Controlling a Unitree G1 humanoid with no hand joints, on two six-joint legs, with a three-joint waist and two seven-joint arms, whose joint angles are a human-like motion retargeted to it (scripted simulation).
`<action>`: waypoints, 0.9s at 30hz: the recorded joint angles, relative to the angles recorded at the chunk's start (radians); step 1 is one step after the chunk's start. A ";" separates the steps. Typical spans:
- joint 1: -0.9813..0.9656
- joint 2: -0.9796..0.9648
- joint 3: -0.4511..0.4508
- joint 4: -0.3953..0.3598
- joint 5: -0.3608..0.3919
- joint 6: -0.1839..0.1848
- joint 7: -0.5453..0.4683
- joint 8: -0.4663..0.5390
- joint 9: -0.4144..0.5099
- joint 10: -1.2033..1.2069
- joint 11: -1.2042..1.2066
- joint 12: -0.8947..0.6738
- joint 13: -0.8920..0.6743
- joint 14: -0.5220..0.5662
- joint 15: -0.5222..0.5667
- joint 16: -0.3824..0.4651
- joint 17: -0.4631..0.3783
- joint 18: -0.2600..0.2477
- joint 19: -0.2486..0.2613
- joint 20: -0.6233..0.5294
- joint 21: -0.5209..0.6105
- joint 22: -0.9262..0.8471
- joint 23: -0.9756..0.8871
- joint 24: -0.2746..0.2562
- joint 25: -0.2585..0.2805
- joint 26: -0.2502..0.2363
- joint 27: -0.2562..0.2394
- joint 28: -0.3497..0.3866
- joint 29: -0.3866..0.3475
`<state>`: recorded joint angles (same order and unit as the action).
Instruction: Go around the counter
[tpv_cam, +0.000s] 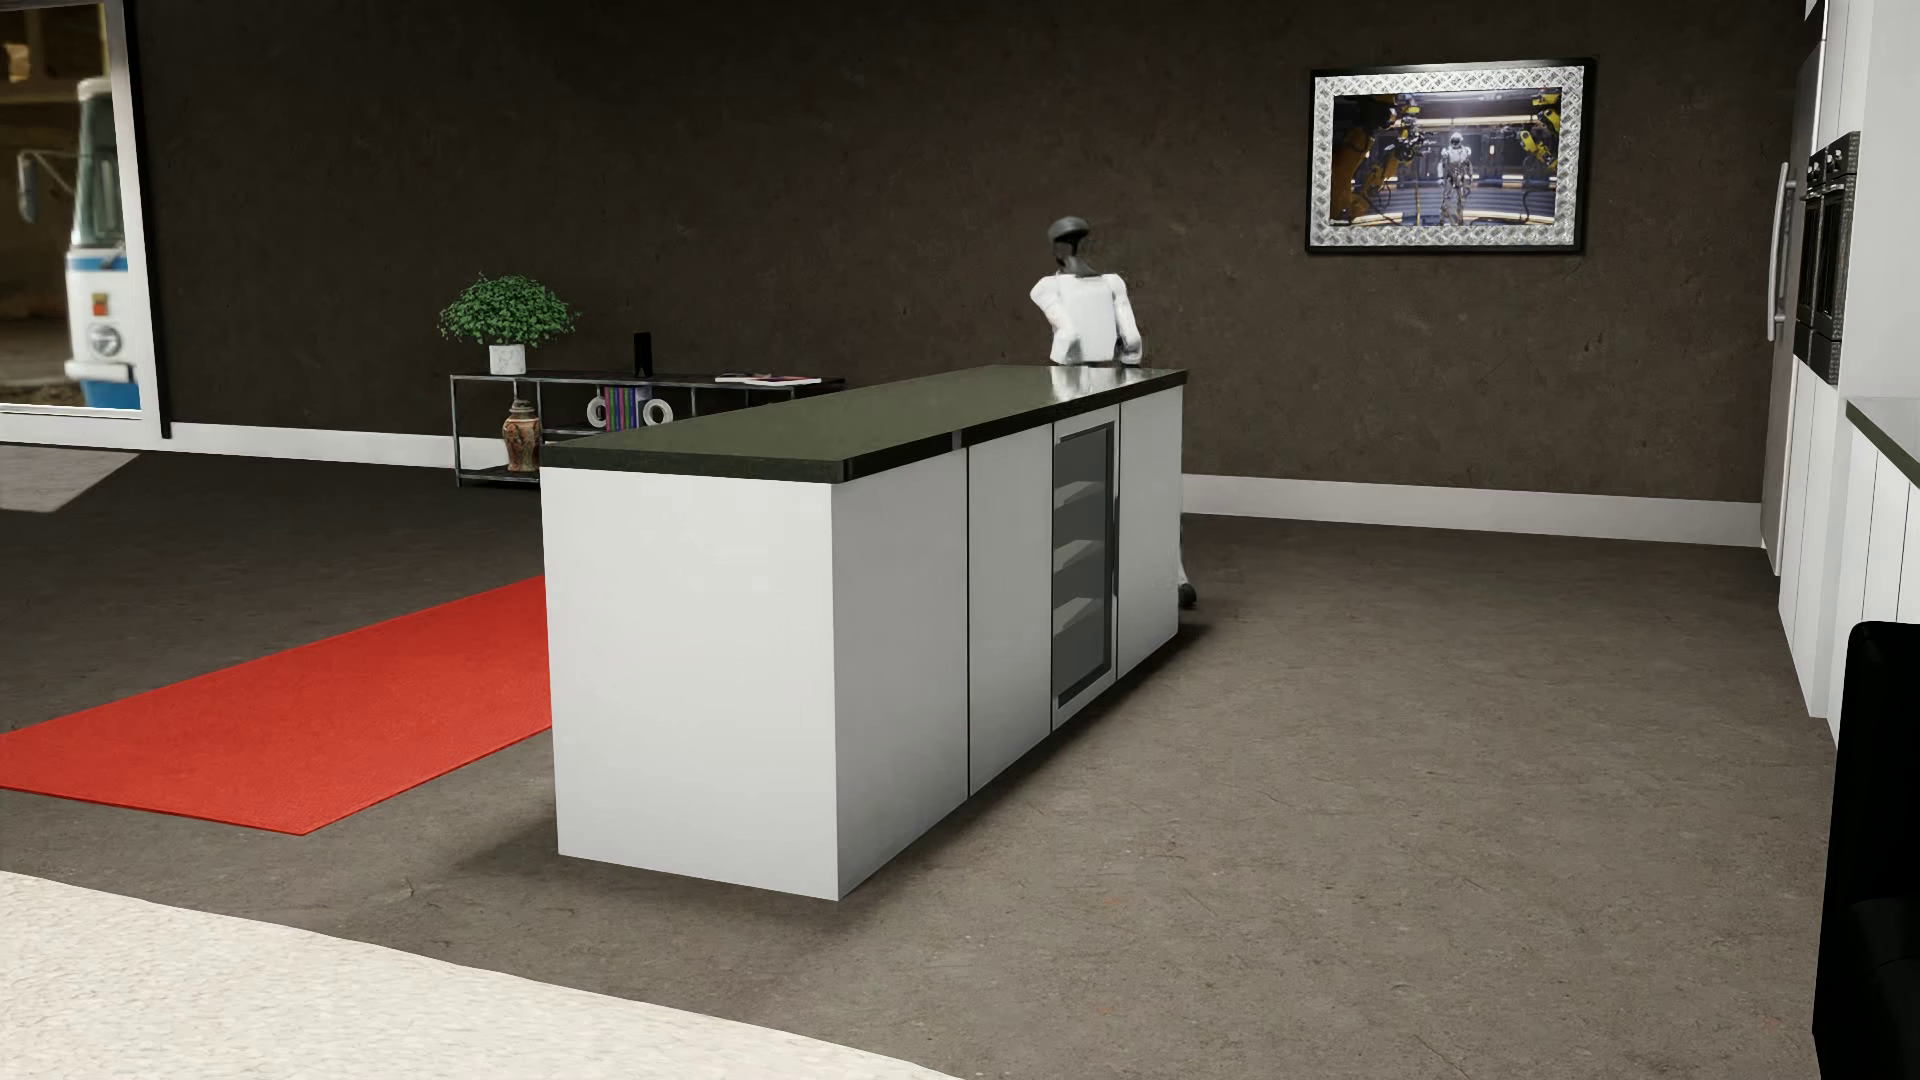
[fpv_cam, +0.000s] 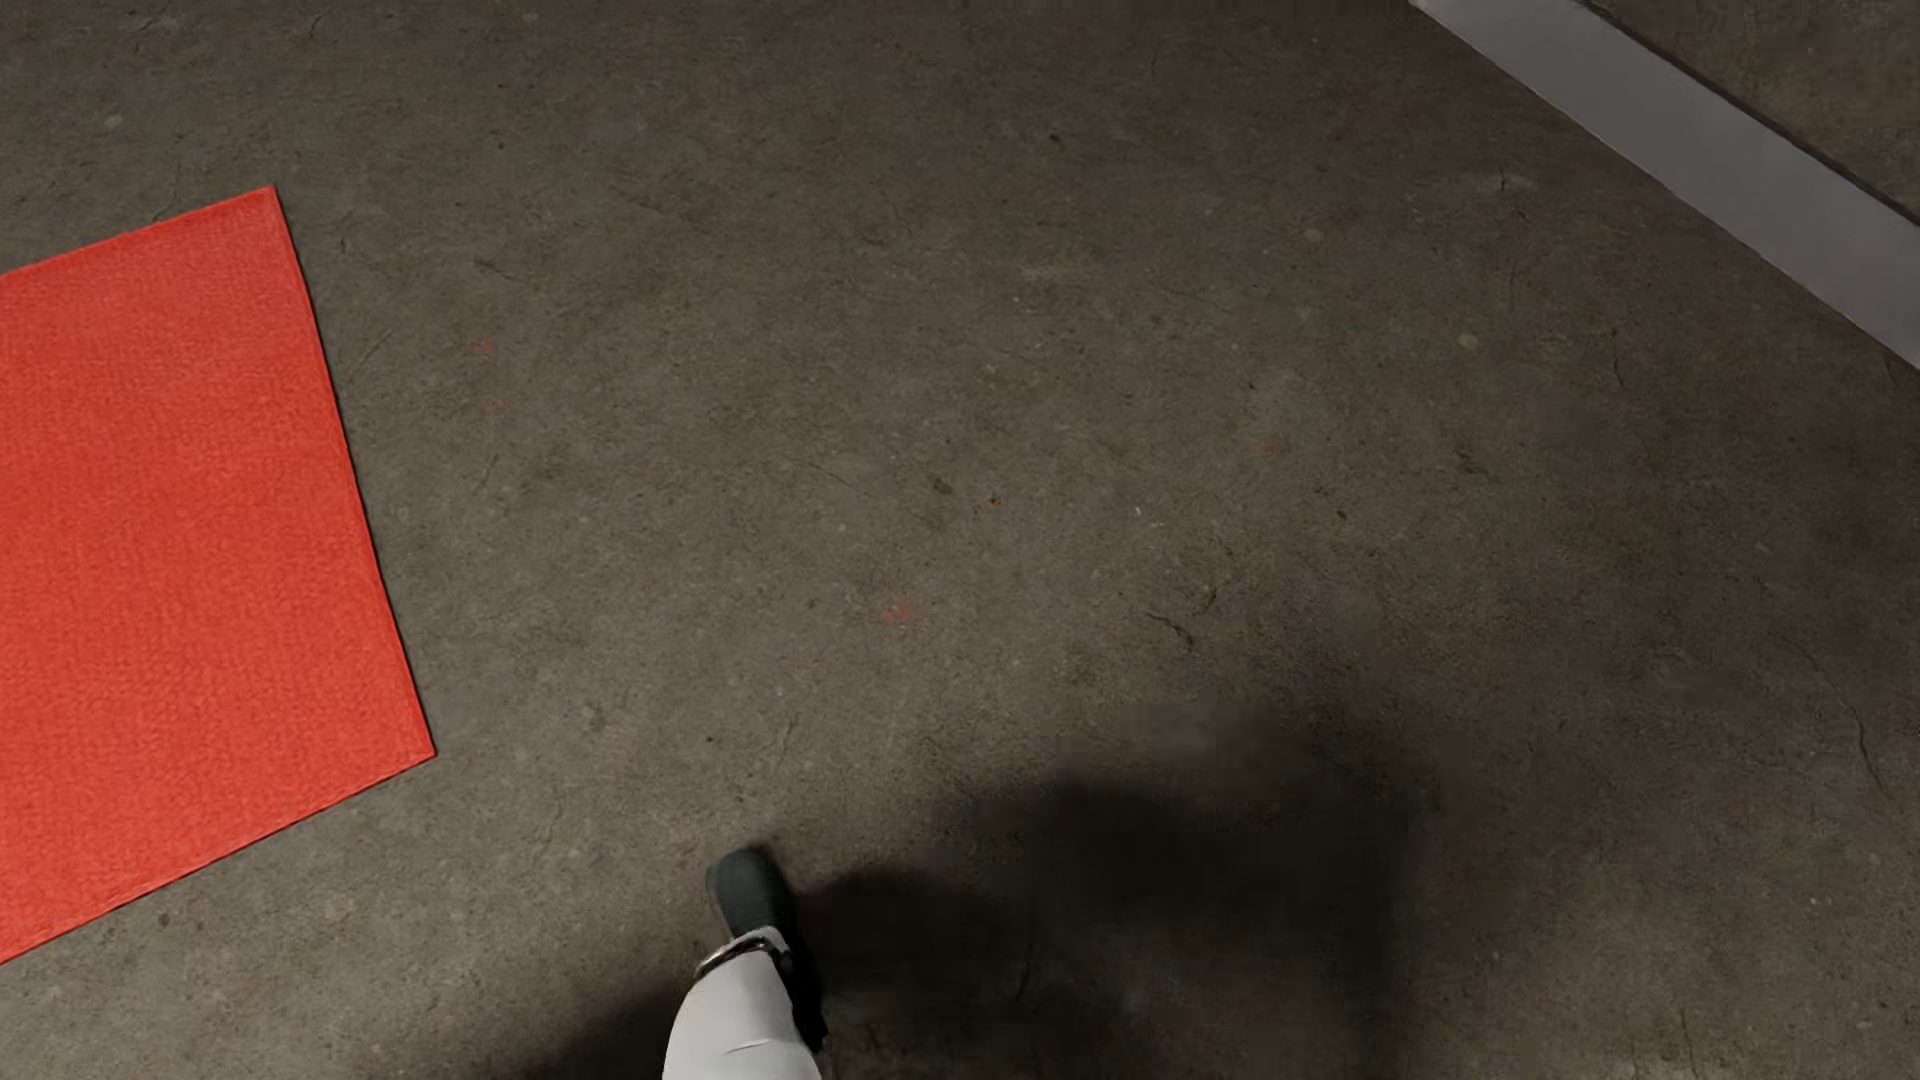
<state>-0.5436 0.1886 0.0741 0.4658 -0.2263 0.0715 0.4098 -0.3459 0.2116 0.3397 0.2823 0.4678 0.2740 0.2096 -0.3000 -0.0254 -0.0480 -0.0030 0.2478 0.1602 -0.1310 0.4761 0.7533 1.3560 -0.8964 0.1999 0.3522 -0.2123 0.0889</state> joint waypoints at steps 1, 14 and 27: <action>-0.014 0.021 0.005 -0.011 -0.041 -0.018 -0.020 -0.005 0.006 0.103 0.052 -0.061 0.035 0.008 0.044 -0.001 -0.010 0.029 0.001 0.030 -0.008 -0.021 0.007 -0.046 -0.007 0.016 0.008 0.033 0.003; 0.224 -0.316 -0.051 -0.424 0.117 -0.173 -0.291 -0.134 -0.018 0.053 0.022 -0.941 0.014 -0.239 0.134 0.108 -0.018 0.054 -0.210 -0.119 0.129 -0.051 -0.276 -0.136 -0.001 -0.114 -0.099 0.249 -0.003; 0.321 -0.475 -0.029 -0.540 0.135 -0.133 -0.356 0.077 -0.028 0.390 0.126 -0.354 -0.061 -0.295 0.193 0.277 -0.012 0.007 -0.324 -0.356 0.165 0.506 -0.348 0.061 0.020 0.174 -0.106 -0.163 0.008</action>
<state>-0.2230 -0.2864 0.0449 -0.0742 -0.0913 -0.0614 0.0542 -0.2693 0.1831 0.7301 0.4084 0.1134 0.2132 -0.0859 -0.1069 0.2514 -0.0598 0.0038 -0.0759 -0.1962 0.0337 0.9821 0.4054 1.4170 -0.8761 0.3742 0.2459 -0.3755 0.0972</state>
